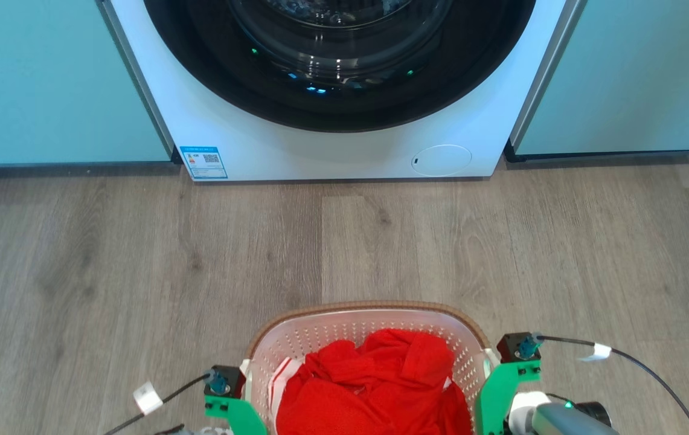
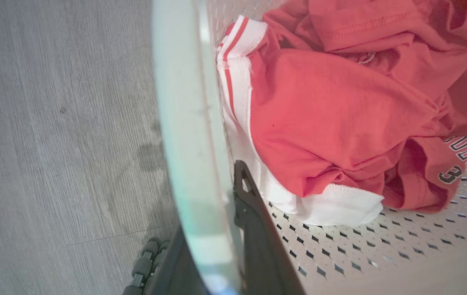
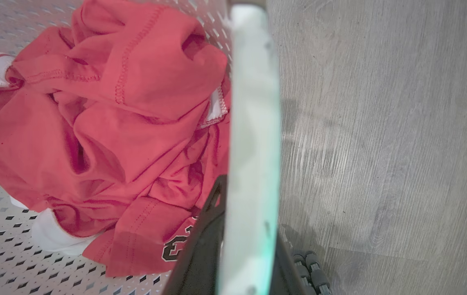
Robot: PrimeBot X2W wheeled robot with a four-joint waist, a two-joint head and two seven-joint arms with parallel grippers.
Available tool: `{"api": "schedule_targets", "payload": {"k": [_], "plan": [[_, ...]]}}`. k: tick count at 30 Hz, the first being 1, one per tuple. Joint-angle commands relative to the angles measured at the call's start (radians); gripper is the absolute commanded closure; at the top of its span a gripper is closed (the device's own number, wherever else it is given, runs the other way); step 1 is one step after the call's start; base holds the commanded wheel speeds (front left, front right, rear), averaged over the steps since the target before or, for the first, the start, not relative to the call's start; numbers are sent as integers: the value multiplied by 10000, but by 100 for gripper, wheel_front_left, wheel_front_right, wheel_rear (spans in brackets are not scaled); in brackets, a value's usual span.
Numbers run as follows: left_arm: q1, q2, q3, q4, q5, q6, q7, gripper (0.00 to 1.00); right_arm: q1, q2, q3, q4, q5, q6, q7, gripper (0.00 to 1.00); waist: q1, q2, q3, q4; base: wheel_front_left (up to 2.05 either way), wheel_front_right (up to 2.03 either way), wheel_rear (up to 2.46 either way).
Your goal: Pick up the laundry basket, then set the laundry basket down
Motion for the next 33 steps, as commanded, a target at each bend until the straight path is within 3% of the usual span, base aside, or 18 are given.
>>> {"api": "schedule_targets", "payload": {"k": [1,17,33], "plan": [[-270,270,33,104,10,18,-55,100,-262,-96,162,-87,48,23,-216,100,-1,0,18,1,0,0,0],[-687,306,7,143,-86,-133,-125,100,-644,-96,540,-69,385,23,-353,100,-1,0,467,-37,0,0,0],[-2432,323,129,150,-67,83,-468,100,-2270,-96,669,101,431,23,-806,100,-1,0,2494,-40,0,0,0]]}}
